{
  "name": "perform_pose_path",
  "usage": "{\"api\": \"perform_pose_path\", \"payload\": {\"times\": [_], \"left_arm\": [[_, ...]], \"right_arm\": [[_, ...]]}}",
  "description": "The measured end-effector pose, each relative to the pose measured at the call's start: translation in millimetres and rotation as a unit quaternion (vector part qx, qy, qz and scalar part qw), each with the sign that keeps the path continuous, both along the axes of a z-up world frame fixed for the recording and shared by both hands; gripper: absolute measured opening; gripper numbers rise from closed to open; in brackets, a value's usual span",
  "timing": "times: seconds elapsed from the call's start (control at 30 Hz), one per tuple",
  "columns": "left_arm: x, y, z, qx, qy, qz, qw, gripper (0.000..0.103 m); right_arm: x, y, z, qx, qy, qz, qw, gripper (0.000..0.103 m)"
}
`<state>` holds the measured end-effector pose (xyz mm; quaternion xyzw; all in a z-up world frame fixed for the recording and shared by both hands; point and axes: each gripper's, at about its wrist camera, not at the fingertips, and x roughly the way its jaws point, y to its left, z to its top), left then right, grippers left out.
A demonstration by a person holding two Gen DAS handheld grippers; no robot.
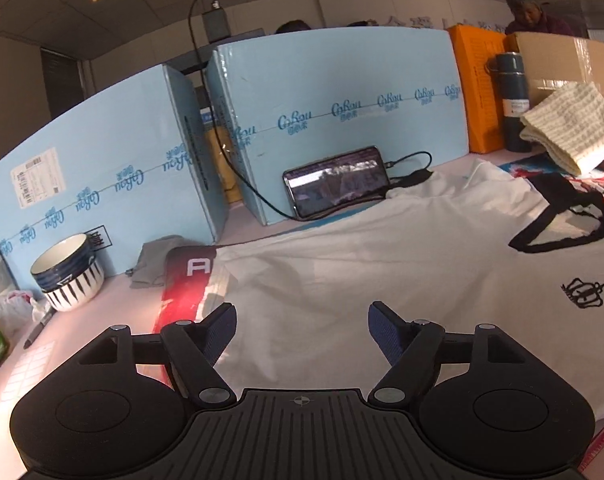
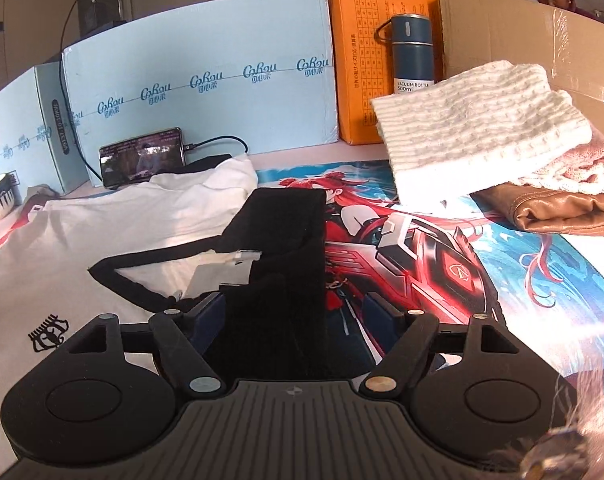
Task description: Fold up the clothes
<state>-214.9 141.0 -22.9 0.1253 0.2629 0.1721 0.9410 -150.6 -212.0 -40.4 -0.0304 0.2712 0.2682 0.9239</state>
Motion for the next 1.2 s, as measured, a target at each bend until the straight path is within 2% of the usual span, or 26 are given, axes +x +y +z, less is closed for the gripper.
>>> {"api": "perform_pose_path", "payload": {"times": [0.07,0.17,0.3,0.4,0.5,0.6,0.7,0.83,1.03,1.13,1.2], "left_arm": [[4,-2,-9,0.019,0.031,0.012,0.9993,0.075],[-9,2,-7,0.019,0.012,0.021,0.9995,0.078],[-50,-11,8,0.045,-0.061,-0.060,0.9953,0.082],[-78,-30,17,0.051,-0.073,-0.146,0.9852,0.091],[-92,-60,16,0.089,-0.029,-0.230,0.9688,0.093],[-105,-91,16,0.128,0.019,-0.311,0.9416,0.097],[-109,-114,5,0.163,0.061,-0.345,0.9223,0.097],[-109,-144,-19,0.226,0.063,-0.372,0.8982,0.098],[-107,-172,-45,0.277,0.023,-0.416,0.8658,0.098],[-99,-166,-39,0.222,0.000,-0.416,0.8816,0.099],[-93,-157,-31,0.162,-0.023,-0.408,0.8983,0.098]], "right_arm": [[-1,-1,-2,-0.016,0.000,-0.003,1.000,0.074],[-3,-8,-1,-0.006,-0.005,-0.004,1.000,0.075],[-11,-18,2,0.027,-0.025,0.008,0.999,0.075],[-27,-21,6,0.046,-0.053,0.056,0.996,0.083],[-39,-21,6,0.060,-0.054,0.089,0.993,0.088],[-49,-23,6,0.073,-0.054,0.113,0.990,0.097],[-60,-24,5,0.086,-0.053,0.136,0.985,0.102],[-74,-25,4,0.104,-0.052,0.168,0.979,0.103],[-93,-34,1,0.117,-0.050,0.211,0.969,0.103],[-102,-41,-1,0.119,-0.048,0.231,0.964,0.103],[-111,-43,-1,0.110,-0.055,0.256,0.959,0.103]]}}
